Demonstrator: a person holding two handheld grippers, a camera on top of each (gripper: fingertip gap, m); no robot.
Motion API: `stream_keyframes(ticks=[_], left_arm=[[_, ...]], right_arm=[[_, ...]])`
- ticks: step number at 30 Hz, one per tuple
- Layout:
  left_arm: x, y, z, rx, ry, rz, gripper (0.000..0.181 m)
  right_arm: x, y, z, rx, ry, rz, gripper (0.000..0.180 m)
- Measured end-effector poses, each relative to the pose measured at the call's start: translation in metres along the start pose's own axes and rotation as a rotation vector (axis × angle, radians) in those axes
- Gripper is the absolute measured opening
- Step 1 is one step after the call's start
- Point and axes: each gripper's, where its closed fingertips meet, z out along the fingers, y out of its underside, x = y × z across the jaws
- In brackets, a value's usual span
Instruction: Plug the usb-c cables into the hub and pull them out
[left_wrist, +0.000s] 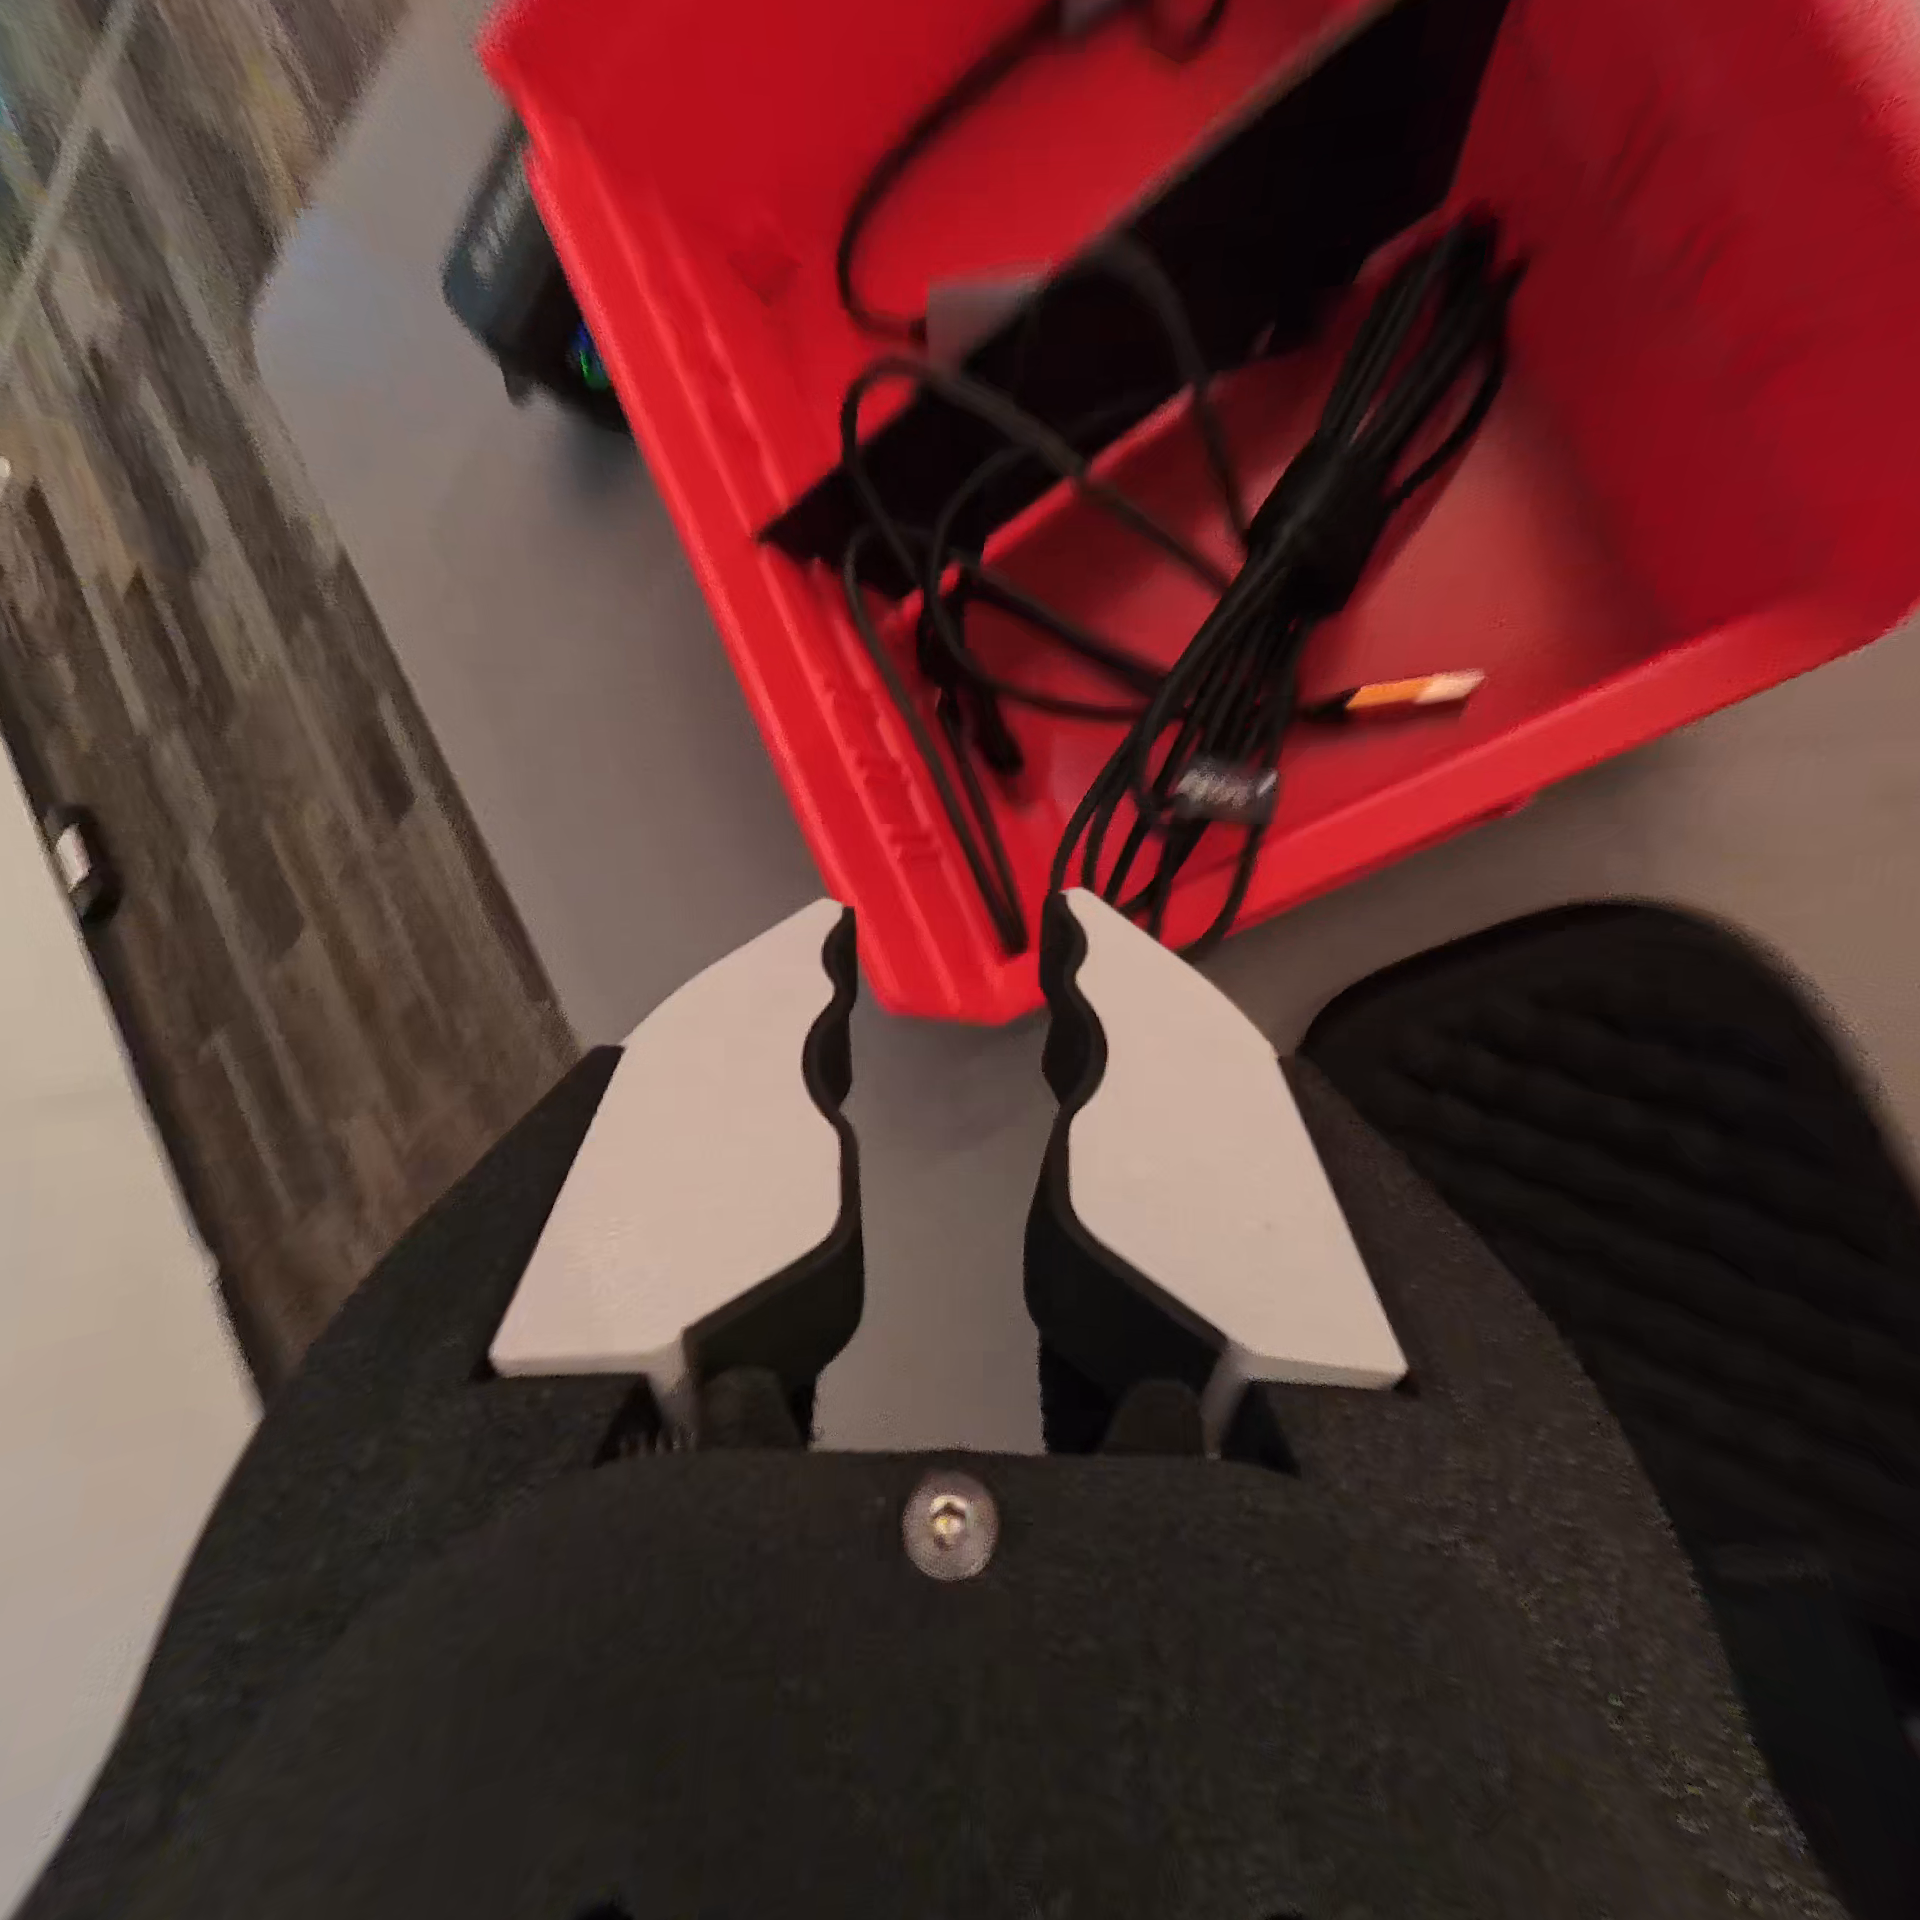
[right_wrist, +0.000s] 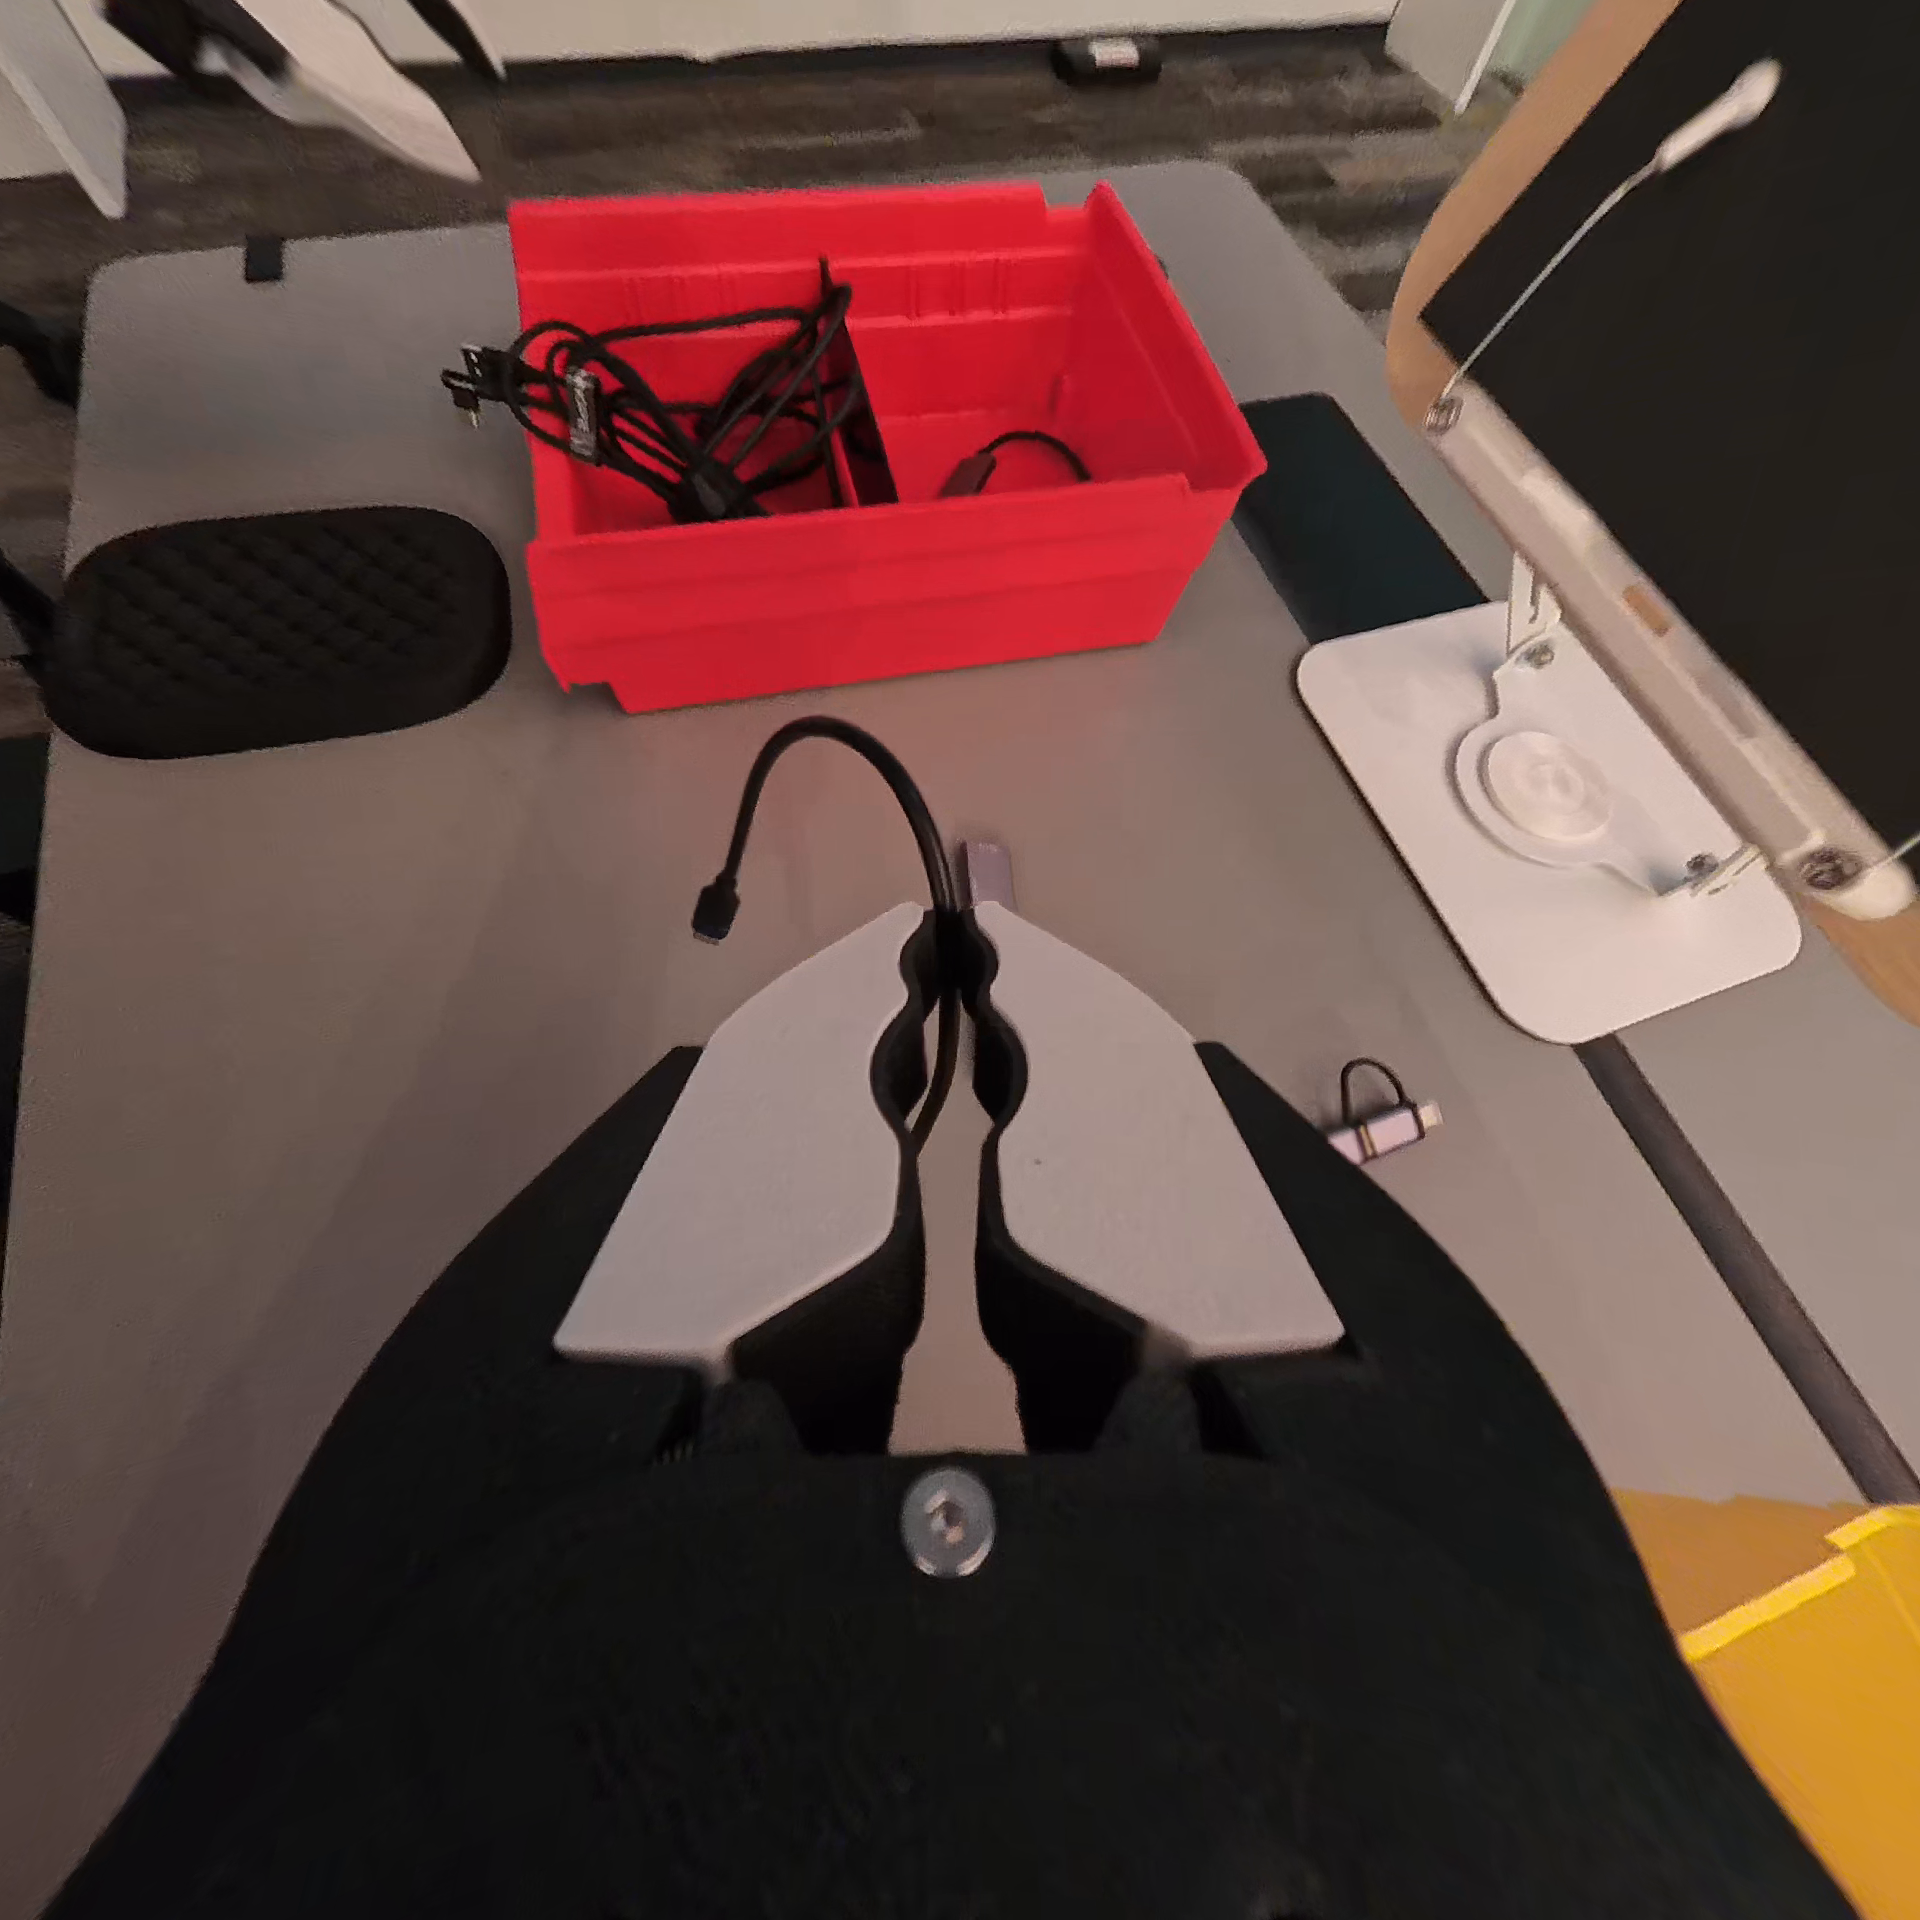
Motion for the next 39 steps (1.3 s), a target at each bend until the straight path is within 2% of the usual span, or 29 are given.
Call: stream_keyframes(ticks=[5,8,11,14,19,21,22,23,24,26,28,31,33,36,39], left_arm=[[0.088,-0.093,-0.047,0.441,0.308,-0.023,0.046],[0.148,-0.136,-0.06,0.618,0.429,-0.003,0.053],[0.189,-0.164,-0.047,0.655,0.437,0.03,0.054],[0.214,-0.182,-0.025,0.62,0.476,0.031,0.053],[0.251,-0.198,0.0,0.553,0.723,-0.032,0.05],[0.26,-0.196,0.011,0.527,0.762,-0.035,0.045],[0.262,-0.195,0.015,0.524,0.766,-0.023,0.035],[0.264,-0.193,0.017,0.533,0.768,-0.007,0.012],[0.263,-0.193,0.018,0.546,0.749,0.003,0.008],[0.253,-0.195,0.023,0.56,0.649,0.025,0.008],[0.241,-0.197,0.022,0.576,0.538,0.063,0.007],[0.23,-0.2,0.016,0.567,0.433,0.121,0.006],[0.226,-0.205,0.01,0.582,0.395,0.147,0.006],[0.228,-0.209,-0.003,0.627,0.384,0.243,0.006],[0.233,-0.207,-0.01,0.629,0.347,0.345,0.006]], right_arm=[[-0.002,0.014,0.018,-0.058,-0.042,0.055,0.004],[-0.008,0.014,0.022,-0.06,-0.064,0.041,0.004],[-0.015,0.009,0.019,-0.044,-0.086,0.018,0.004],[-0.017,0.003,0.011,-0.018,-0.082,0.001,0.004],[-0.011,-0.008,-0.005,0.052,-0.077,0.03,0.004],[-0.006,-0.011,-0.011,0.077,-0.071,0.046,0.004],[-0.005,-0.011,-0.013,0.084,-0.072,0.052,0.004],[-0.005,-0.011,-0.015,0.086,-0.084,0.053,0.004],[-0.007,-0.009,-0.016,0.08,-0.106,0.051,0.004],[-0.009,-0.004,-0.016,0.056,-0.136,0.051,0.009],[-0.009,-0.008,-0.016,0.082,-0.126,0.026,0.026],[-0.019,-0.015,-0.013,0.111,-0.138,-0.045,0.031],[-0.035,-0.016,-0.009,0.11,-0.189,-0.115,0.032],[-0.037,-0.023,0.003,0.134,-0.088,-0.243,0.047],[-0.05,-0.02,0.015,0.141,-0.088,-0.38,0.048]])
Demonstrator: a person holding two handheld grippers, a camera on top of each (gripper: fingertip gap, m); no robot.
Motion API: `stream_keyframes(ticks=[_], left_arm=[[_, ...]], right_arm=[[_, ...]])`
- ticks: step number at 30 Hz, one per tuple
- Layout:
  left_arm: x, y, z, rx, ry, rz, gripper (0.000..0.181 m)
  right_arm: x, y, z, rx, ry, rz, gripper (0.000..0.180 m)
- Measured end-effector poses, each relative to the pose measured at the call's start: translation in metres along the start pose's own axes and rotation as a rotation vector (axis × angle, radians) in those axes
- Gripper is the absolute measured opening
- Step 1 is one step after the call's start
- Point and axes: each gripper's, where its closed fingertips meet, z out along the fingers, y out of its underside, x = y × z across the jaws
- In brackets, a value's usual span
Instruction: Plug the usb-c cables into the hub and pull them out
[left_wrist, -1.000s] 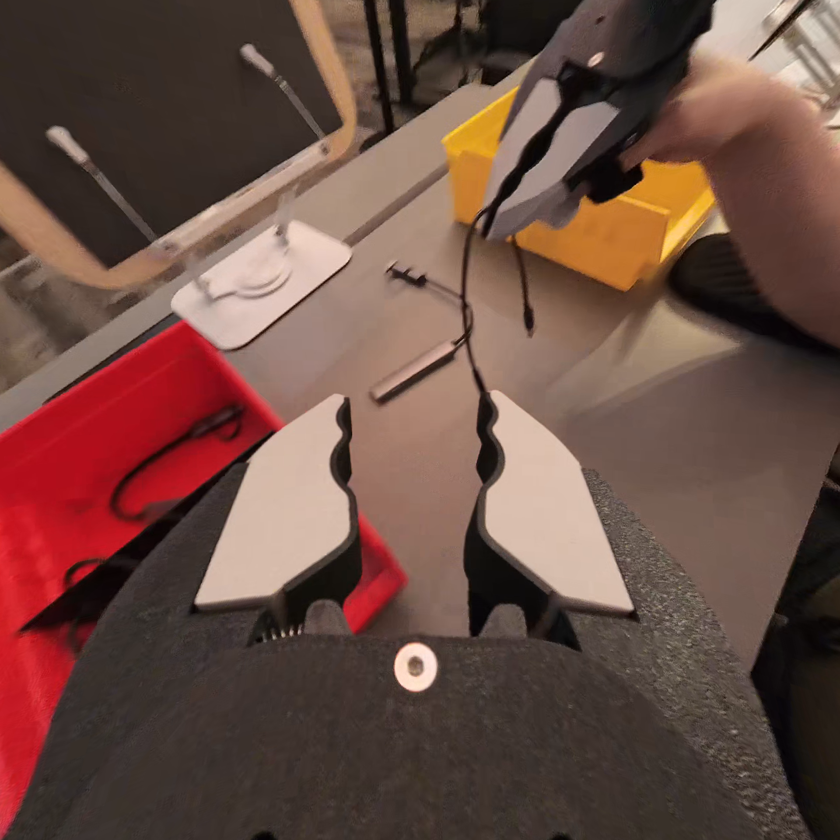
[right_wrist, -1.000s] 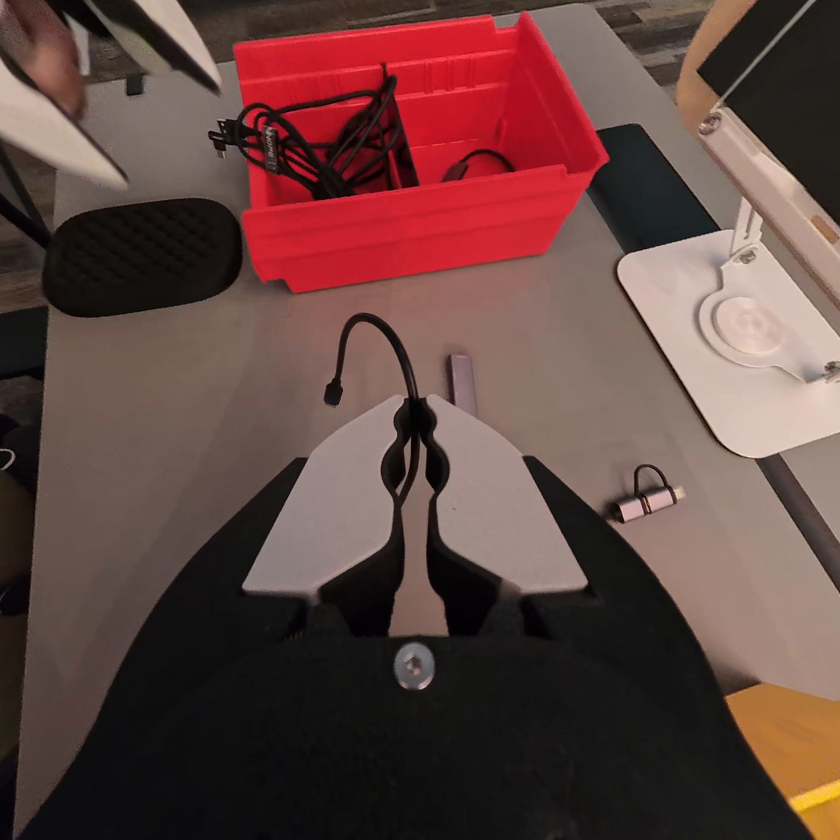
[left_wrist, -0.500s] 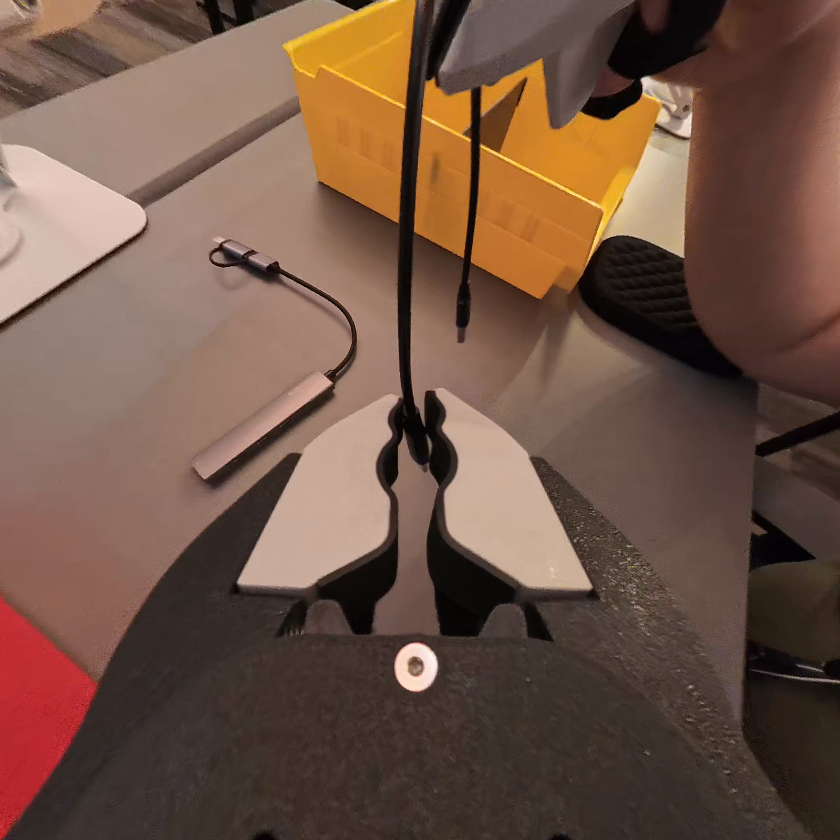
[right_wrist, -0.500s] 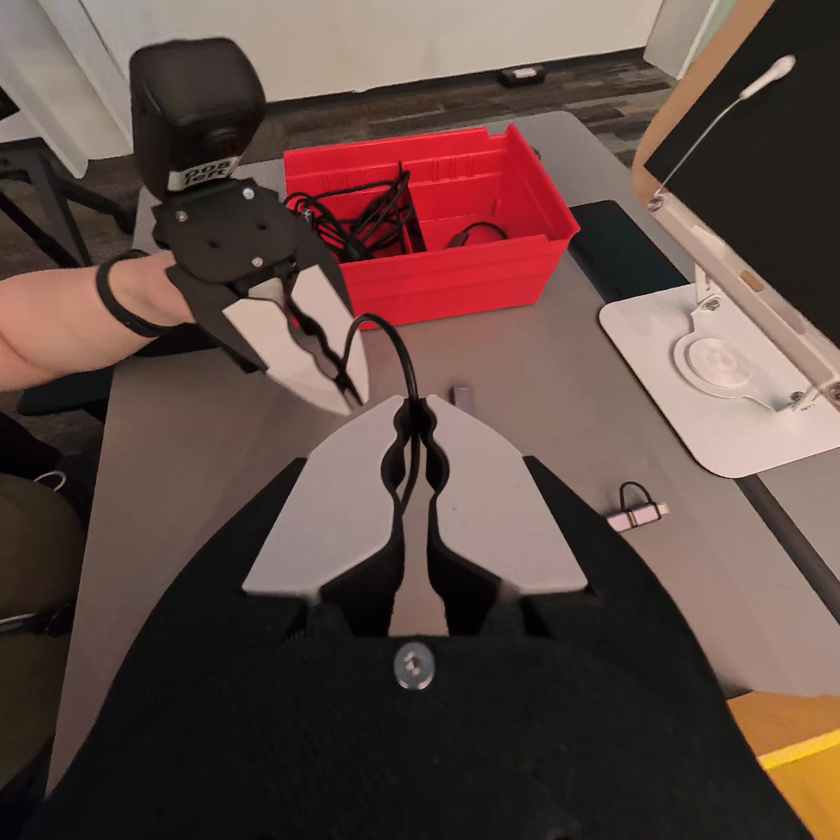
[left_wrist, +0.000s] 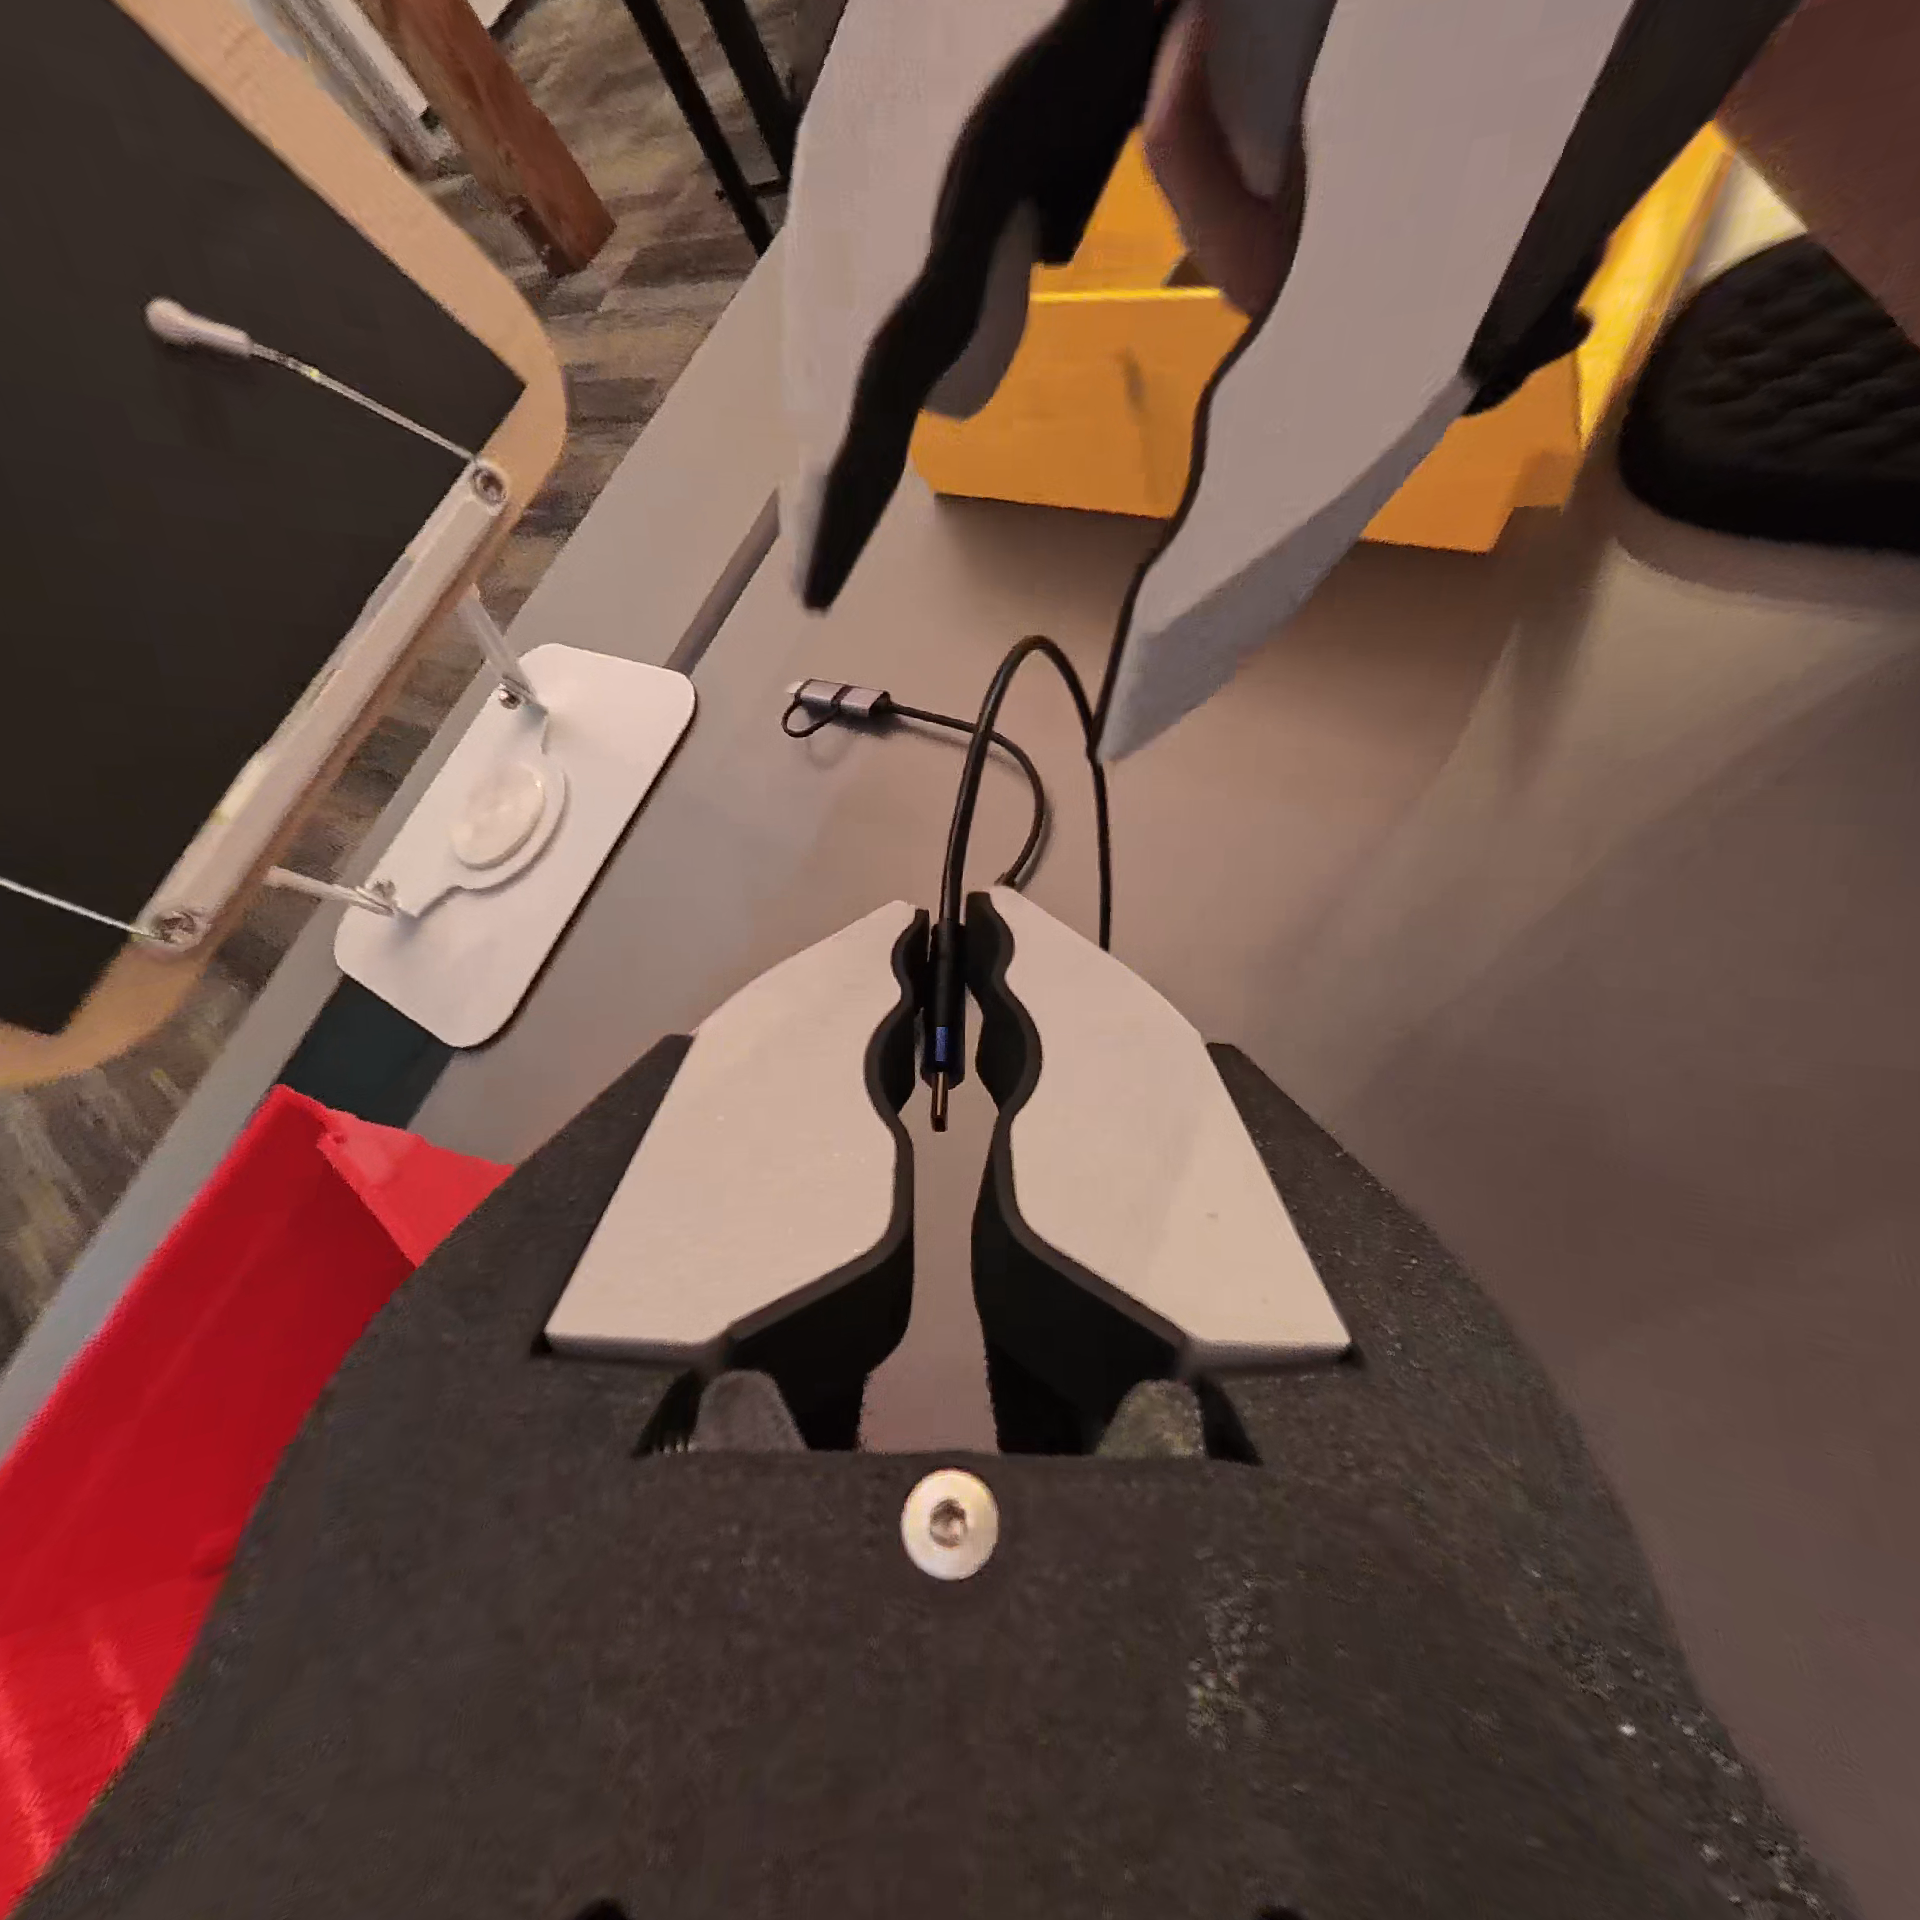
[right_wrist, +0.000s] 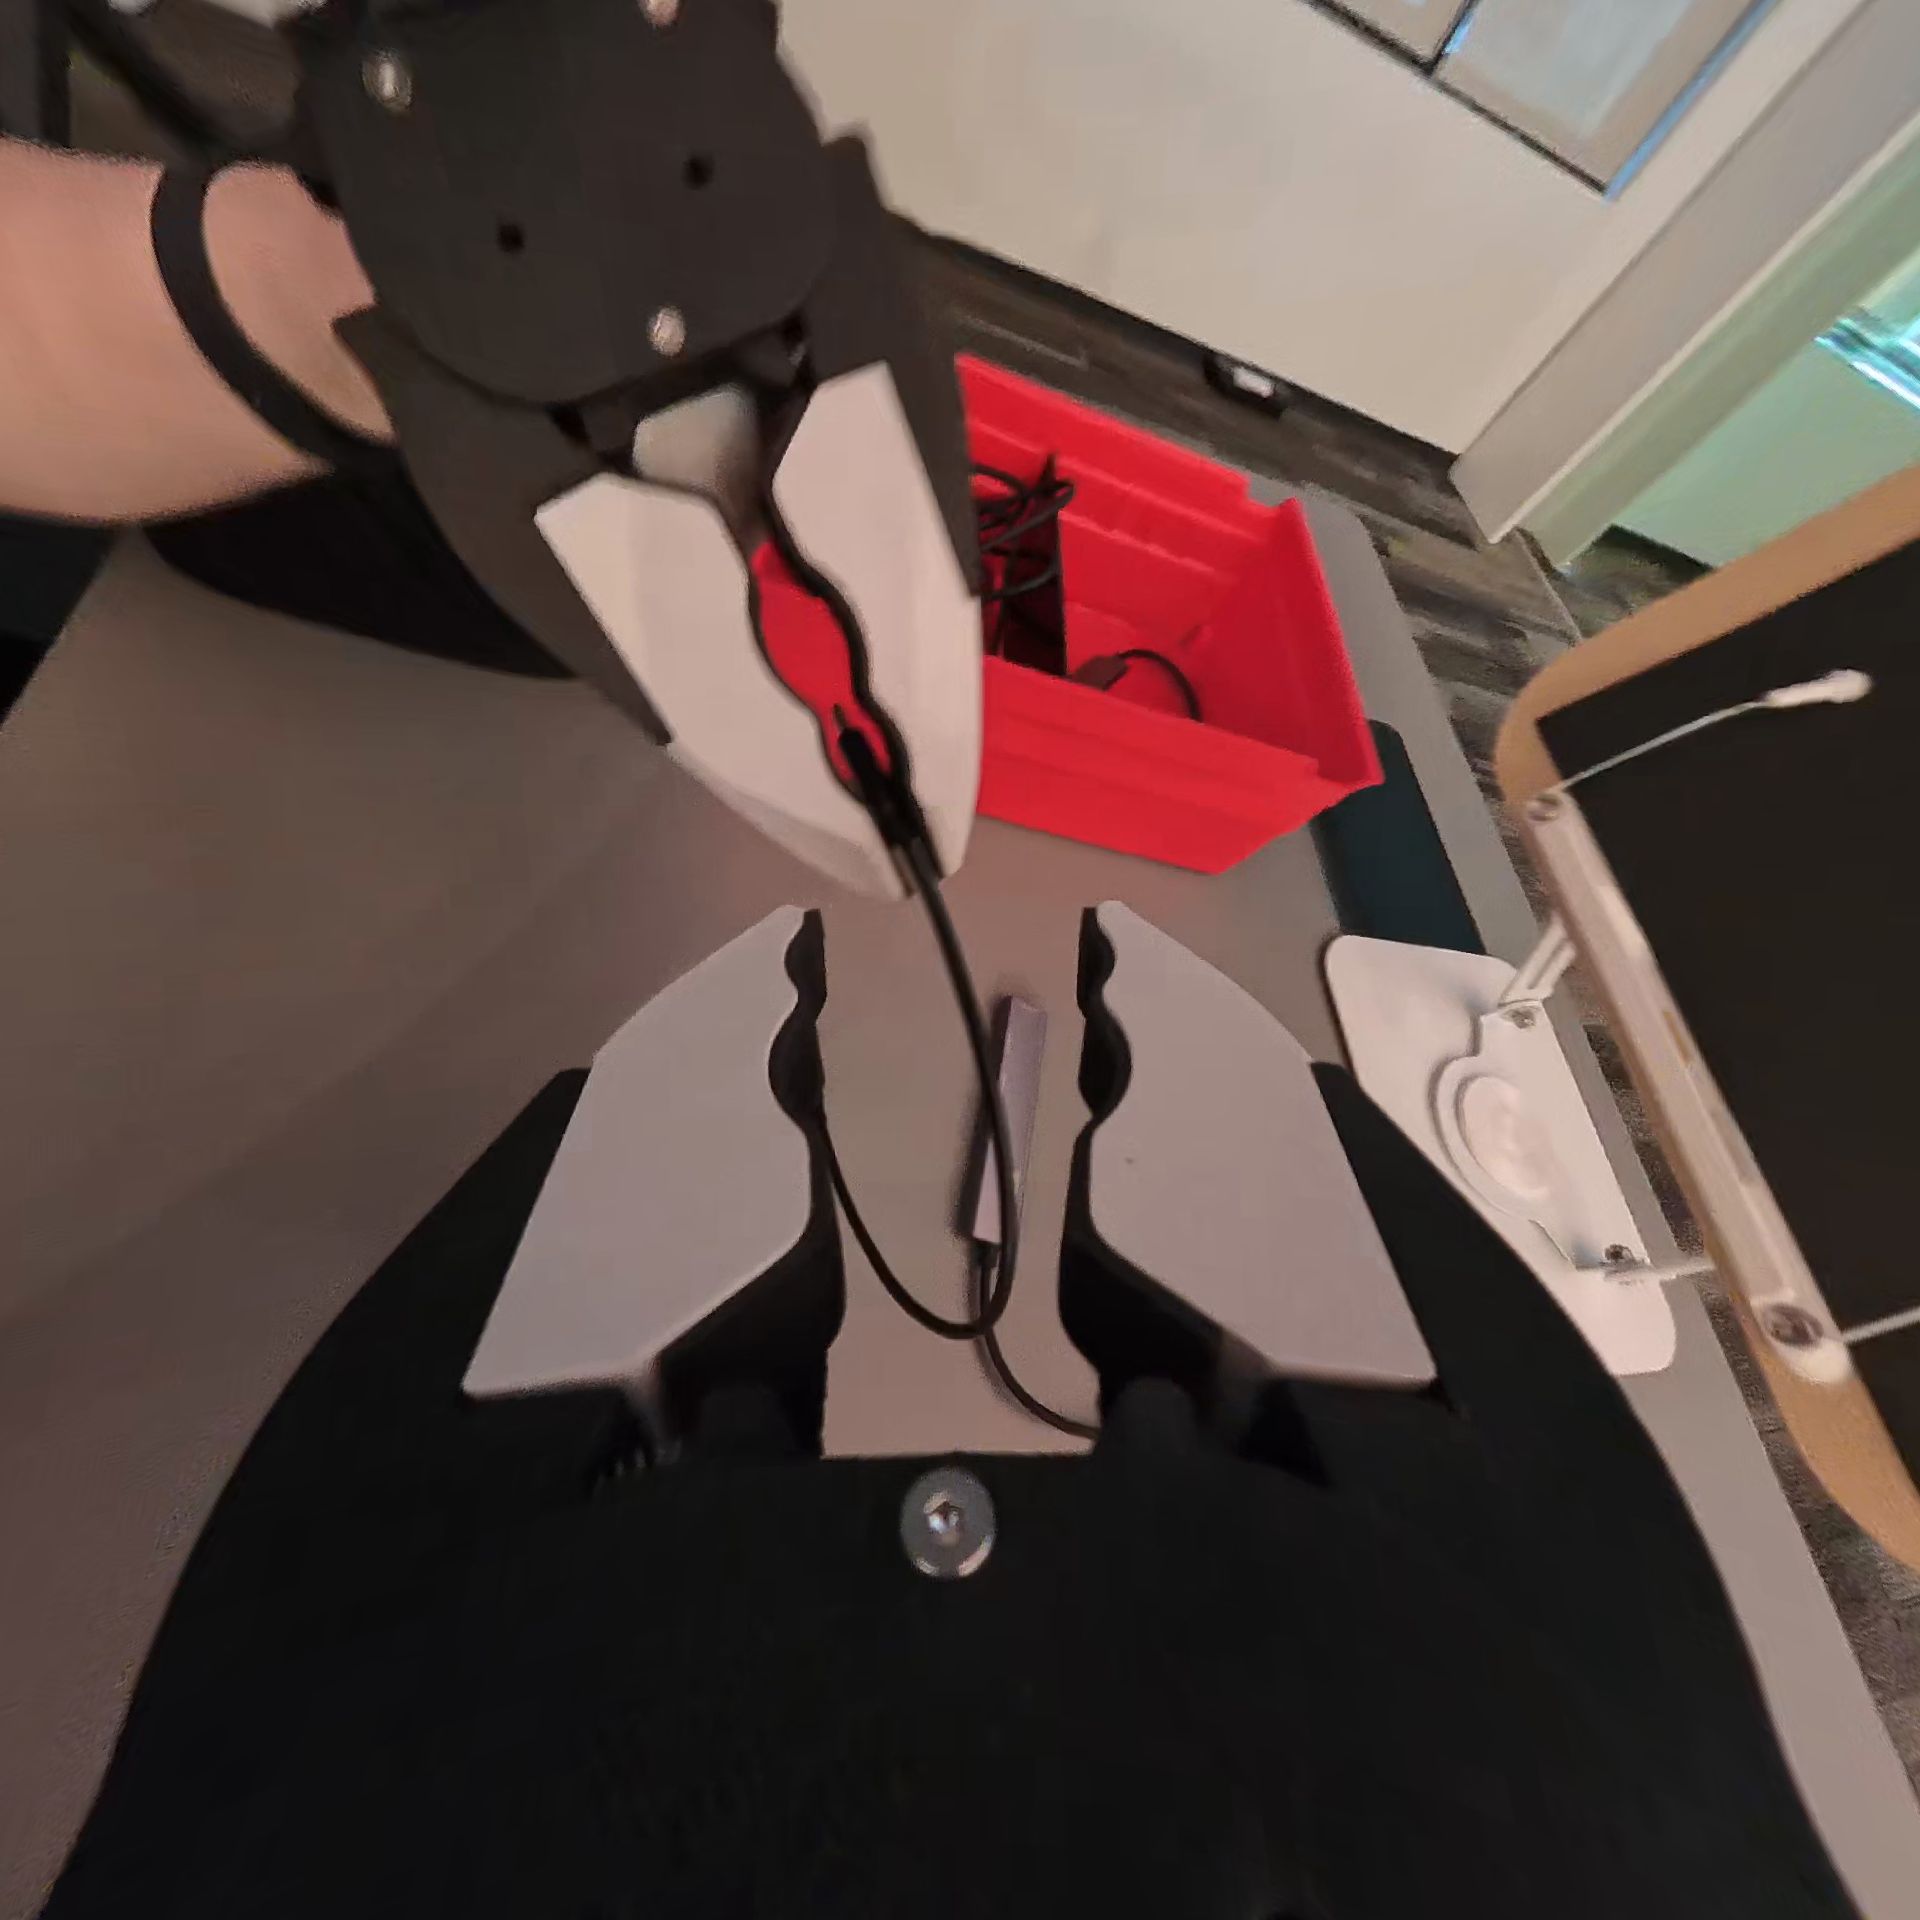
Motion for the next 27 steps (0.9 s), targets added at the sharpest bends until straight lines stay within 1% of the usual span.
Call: stream_keyframes(ticks=[1,3,5,6,7,8,10,11,12,14,15,17,21,22,24,27], left_arm=[[0.0,-0.001,-0.002,0.0,-0.016,0.024,0.006],[0.005,-0.002,-0.004,-0.003,-0.003,0.048,0.006],[0.008,-0.005,-0.008,0.023,0.004,0.044,0.006],[0.008,-0.007,-0.01,0.041,0.009,0.031,0.006],[0.006,-0.006,-0.013,0.051,0.01,0.003,0.006],[0.003,-0.005,-0.018,0.054,0.019,-0.036,0.008],[-0.005,-0.003,-0.031,0.079,0.056,-0.144,0.029],[-0.006,-0.005,-0.039,0.116,0.099,-0.209,0.035],[-0.008,-0.008,-0.046,0.163,0.149,-0.265,0.038],[-0.014,-0.014,-0.059,0.254,0.19,-0.305,0.041],[-0.018,-0.014,-0.063,0.279,0.176,-0.296,0.041],[-0.021,-0.014,-0.064,0.273,0.108,-0.229,0.042],[-0.02,-0.014,-0.052,0.176,-0.089,-0.01,0.037],[-0.019,-0.014,-0.047,0.152,-0.119,0.046,0.033],[-0.018,-0.012,-0.035,0.098,-0.154,0.116,0.029],[-0.021,-0.008,-0.019,0.043,-0.178,0.174,0.029]], right_arm=[[-0.004,0.007,0.005,-0.035,-0.017,-0.022,0.047],[-0.006,0.024,0.012,-0.112,-0.029,-0.043,0.037],[-0.008,0.032,0.016,-0.142,-0.049,-0.078,0.004],[-0.008,0.029,0.016,-0.121,-0.04,-0.106,0.004],[-0.003,0.024,0.015,-0.099,0.012,-0.165,0.004],[0.005,0.019,0.011,-0.09,0.099,-0.259,0.004],[0.02,0.007,-0.002,-0.104,0.293,-0.503,0.004],[0.027,0.0,-0.01,-0.124,0.409,-0.633,0.004],[0.03,-0.005,-0.016,-0.151,0.485,-0.739,0.004],[0.032,-0.008,-0.021,-0.215,0.548,-0.835,0.004],[0.035,-0.008,-0.021,-0.239,0.567,-0.838,0.004],[0.036,-0.007,-0.018,-0.254,0.576,-0.839,0.004],[0.037,0.003,-0.012,-0.305,0.558,-0.824,0.004],[0.037,0.005,-0.01,-0.313,0.548,-0.811,0.004],[0.035,0.008,-0.007,-0.325,0.532,-0.79,0.004],[0.033,0.011,-0.004,-0.337,0.509,-0.766,0.004]])
